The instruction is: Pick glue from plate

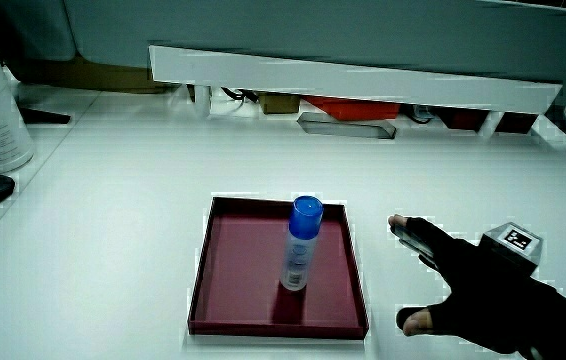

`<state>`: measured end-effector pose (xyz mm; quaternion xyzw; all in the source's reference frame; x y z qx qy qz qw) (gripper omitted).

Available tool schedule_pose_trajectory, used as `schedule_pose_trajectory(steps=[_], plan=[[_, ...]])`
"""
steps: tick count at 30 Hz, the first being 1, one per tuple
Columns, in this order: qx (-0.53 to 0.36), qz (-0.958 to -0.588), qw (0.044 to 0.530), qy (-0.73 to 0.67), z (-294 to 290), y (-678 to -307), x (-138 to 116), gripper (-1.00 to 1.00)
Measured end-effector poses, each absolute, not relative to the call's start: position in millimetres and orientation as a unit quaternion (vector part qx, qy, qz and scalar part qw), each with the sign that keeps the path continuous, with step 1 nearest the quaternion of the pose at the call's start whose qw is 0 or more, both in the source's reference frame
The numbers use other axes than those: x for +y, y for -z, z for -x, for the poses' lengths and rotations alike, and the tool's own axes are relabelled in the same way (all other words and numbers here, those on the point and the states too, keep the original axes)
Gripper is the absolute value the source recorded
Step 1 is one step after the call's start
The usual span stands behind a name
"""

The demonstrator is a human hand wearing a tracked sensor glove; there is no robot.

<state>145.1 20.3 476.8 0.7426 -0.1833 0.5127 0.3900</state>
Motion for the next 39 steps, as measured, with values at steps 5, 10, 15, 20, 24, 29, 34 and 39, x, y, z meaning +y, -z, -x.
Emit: schedule_pose_trajectory(steps=[5, 10, 15, 20, 24, 29, 34, 39], plan=[[-0.170, -0.730, 0.407, -0.521, -122.5, -474.7, 3.0, 0.00], [-0.176, -0.717, 0.410, -0.535, -101.2, -479.2, -12.5, 0.00], [-0.194, -0.699, 0.407, -0.555, -80.8, -488.9, -23.6, 0.00], [-0.196, -0.690, 0.407, -0.566, -66.3, -502.9, -30.3, 0.00], [-0.185, -0.685, 0.416, -0.569, -55.9, -509.2, -35.7, 0.00], [-0.192, -0.670, 0.412, -0.587, -45.2, -518.2, -39.8, 0.00], [-0.188, -0.658, 0.410, -0.603, -40.5, -522.5, -39.8, 0.00], [-0.185, -0.653, 0.400, -0.616, -40.7, -528.1, -41.2, 0.06]])
